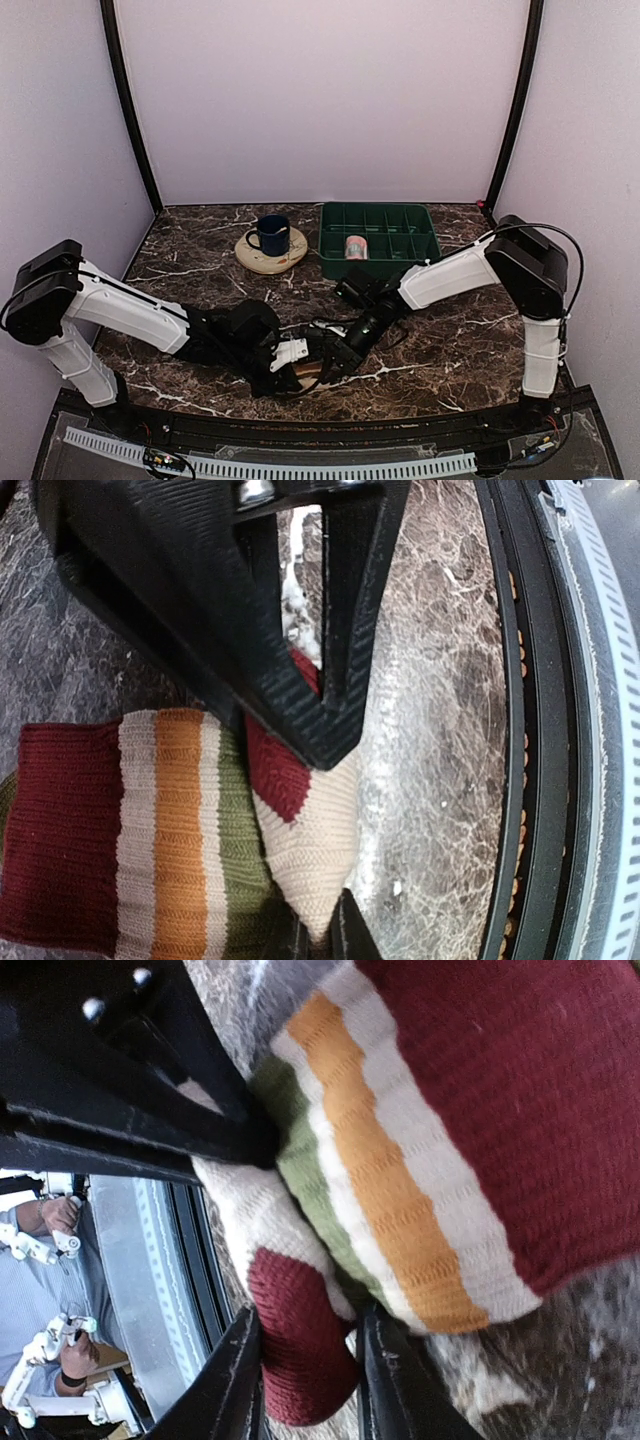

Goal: Roll the socks
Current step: Roll the sock at the center of the board.

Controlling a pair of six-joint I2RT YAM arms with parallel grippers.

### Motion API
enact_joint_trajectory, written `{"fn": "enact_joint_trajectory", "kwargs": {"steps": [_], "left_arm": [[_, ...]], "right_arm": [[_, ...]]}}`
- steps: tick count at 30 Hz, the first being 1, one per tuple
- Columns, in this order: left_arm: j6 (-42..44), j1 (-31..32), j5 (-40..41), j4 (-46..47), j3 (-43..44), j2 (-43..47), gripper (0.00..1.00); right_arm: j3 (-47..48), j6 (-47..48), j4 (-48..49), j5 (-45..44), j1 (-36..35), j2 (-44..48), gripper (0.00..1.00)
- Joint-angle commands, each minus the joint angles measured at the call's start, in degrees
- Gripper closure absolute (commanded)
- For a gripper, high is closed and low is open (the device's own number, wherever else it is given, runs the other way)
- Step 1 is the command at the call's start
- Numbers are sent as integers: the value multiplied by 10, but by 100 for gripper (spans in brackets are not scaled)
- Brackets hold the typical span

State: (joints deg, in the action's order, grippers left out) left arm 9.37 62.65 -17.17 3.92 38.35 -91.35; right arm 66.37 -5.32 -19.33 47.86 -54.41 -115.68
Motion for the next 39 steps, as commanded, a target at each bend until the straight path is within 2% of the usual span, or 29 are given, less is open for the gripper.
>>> {"fn": "enact_joint_trajectory", "kwargs": {"steps": [1,12,22,26,34,39], "left_arm": [[-13,-16,-30,-39,8,-21,100],[-46,-65,-102,-69,27,-52,100],[-94,-92,-128,-66,12,-51,100],[-108,-105,-147,-68,12,-60,100],[-116,-128,-194,-86,24,-88,100],[-119,-140,-226,-99,34,-107,100]], "right_arm": [[-37,-30,30,-18,16,21,71],[-114,-96,146,-65,43,98,70],[-180,-105,223,-186,40,183,69],[-206,-83,231,-265,11,219,69],[-225,-6,227,-457,-102,266,67],[-222,36,226,-518,-153,270,62]]}}
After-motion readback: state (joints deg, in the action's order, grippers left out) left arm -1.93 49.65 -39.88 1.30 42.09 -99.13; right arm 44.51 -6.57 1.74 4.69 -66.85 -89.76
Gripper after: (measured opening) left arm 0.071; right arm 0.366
